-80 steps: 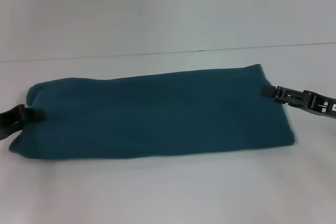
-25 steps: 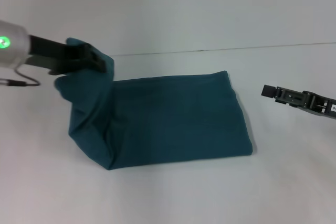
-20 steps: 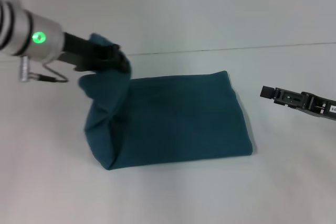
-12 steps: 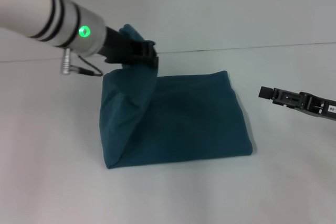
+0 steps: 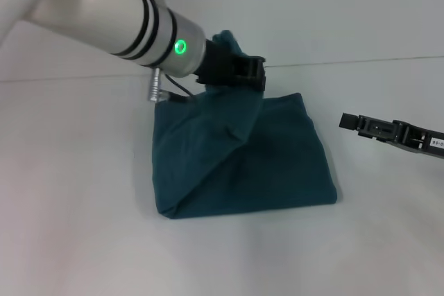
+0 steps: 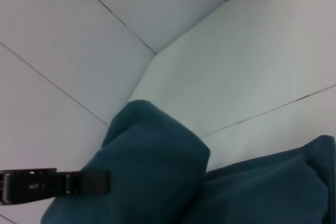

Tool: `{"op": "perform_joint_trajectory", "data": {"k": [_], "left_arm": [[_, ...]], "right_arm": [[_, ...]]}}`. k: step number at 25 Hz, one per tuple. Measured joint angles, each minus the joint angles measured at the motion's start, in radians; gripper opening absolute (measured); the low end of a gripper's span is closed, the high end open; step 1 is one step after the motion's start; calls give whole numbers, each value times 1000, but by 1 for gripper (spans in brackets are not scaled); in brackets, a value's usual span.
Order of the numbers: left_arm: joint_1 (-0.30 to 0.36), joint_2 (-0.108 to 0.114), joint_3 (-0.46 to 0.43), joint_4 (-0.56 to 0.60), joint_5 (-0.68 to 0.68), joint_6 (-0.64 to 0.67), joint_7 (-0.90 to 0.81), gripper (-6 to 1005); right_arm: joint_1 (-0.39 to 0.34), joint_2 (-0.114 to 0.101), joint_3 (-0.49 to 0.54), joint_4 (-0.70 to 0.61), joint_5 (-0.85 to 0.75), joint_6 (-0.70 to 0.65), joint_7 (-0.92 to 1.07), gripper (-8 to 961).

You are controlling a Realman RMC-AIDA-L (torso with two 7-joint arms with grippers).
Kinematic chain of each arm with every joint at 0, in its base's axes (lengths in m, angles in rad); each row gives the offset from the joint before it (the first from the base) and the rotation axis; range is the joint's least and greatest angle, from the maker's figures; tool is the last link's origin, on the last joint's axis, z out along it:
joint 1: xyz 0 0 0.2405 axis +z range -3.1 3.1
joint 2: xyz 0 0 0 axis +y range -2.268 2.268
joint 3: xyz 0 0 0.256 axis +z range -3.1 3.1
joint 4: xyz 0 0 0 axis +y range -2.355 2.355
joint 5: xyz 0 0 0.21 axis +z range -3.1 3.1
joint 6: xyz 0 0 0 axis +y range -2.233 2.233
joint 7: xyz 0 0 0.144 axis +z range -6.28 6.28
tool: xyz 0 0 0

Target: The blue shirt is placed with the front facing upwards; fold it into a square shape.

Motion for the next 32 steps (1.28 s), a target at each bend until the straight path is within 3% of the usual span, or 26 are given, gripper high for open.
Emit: {"op": "perform_joint_trajectory", "data": {"k": [11, 14, 21, 26, 32], "left_arm": [[-46, -1, 56, -170, -27, -132, 11, 109], [-51, 4, 54, -198, -152, -142, 102, 109], [-38, 6, 37, -186, -207, -139, 137, 123], [-31, 6, 32, -178, -263, -141, 177, 326], [60, 13, -48, -89, -424, -72, 305, 511]], "right_arm": [[4, 4, -3, 1, 0, 13, 0, 842], [6, 3, -5, 5, 0, 13, 0, 840], [9, -4, -3, 21, -5, 13, 0, 835], [13, -4, 0, 25, -12, 16, 0, 832], [14, -5, -4, 25, -14, 25, 0, 827]]}}
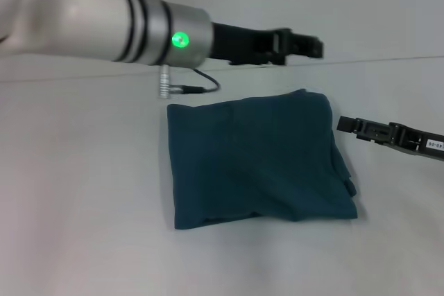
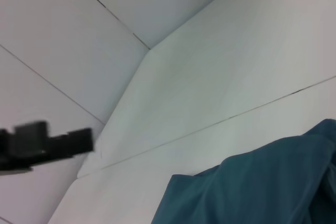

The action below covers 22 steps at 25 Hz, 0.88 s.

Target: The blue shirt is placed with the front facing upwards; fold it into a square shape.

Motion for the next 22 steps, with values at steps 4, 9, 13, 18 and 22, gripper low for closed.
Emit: {"op": "perform_joint_trajectory", "data": {"k": [4, 9, 13, 18, 22], "left_arm": [[41, 15, -67, 29, -4, 50, -3, 649], [96, 31, -142, 44, -6, 121, -11, 821], [157, 41, -208, 46, -7, 180, -11, 889], [223, 66, -258, 29, -7, 229, -12, 889], [294, 73, -296, 2, -6, 237, -9, 889]], "right_arm": [[2, -3, 0, 0, -6, 1, 3, 825], [43, -26, 0, -14, -91, 4, 93, 821], [124, -88, 2, -36, -220, 14, 257, 818], [240, -169, 1, -40, -375, 53, 468, 815], [313, -200, 1, -62, -508, 62, 588, 812]]}}
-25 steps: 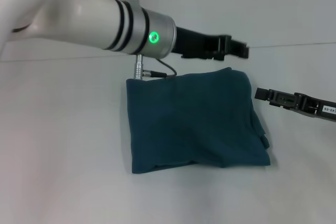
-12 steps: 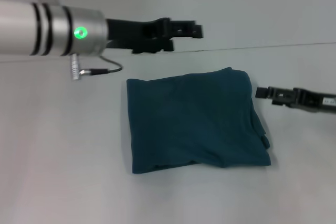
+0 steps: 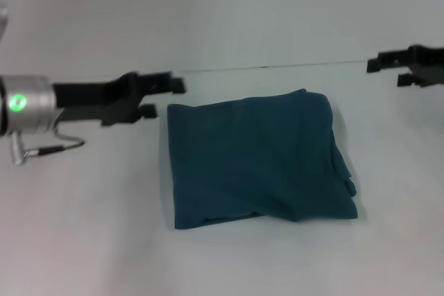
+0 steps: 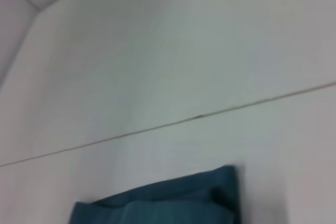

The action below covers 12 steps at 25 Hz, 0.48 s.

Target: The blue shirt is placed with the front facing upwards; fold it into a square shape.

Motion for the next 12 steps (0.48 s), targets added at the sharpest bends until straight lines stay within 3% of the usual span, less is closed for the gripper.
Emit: {"op": "perform_joint_trajectory", "data": {"k": [6, 12], "left_arm": [[80, -1, -16, -18, 11, 32, 30, 888], [72, -7, -8, -46, 95, 31, 32, 888]], "right_arm": [[55, 1, 8, -76, -140, 3, 111, 808], [55, -7, 24, -94, -152, 5, 157, 804]]}}
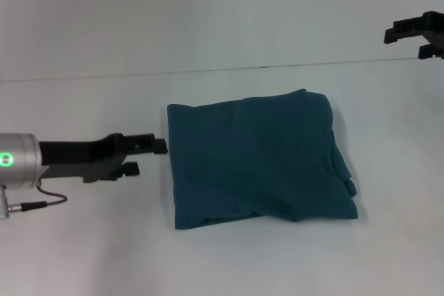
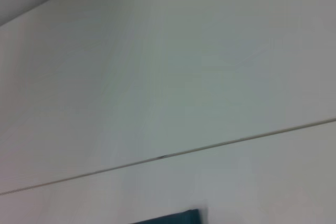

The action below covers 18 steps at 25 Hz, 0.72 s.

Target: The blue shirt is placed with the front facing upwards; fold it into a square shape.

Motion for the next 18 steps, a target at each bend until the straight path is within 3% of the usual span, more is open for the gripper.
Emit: {"op": "perform_joint_trajectory", "data": {"k": [12, 18], "left_arm": [[-35, -6, -4, -35, 21, -5, -4, 889], [-18, -1, -50, -26, 21, 18, -1, 888]], "right_arm": [[-3, -6, 1, 3, -4, -51, -12, 795], [46, 25, -73, 40, -28, -149, -44, 791]]}}
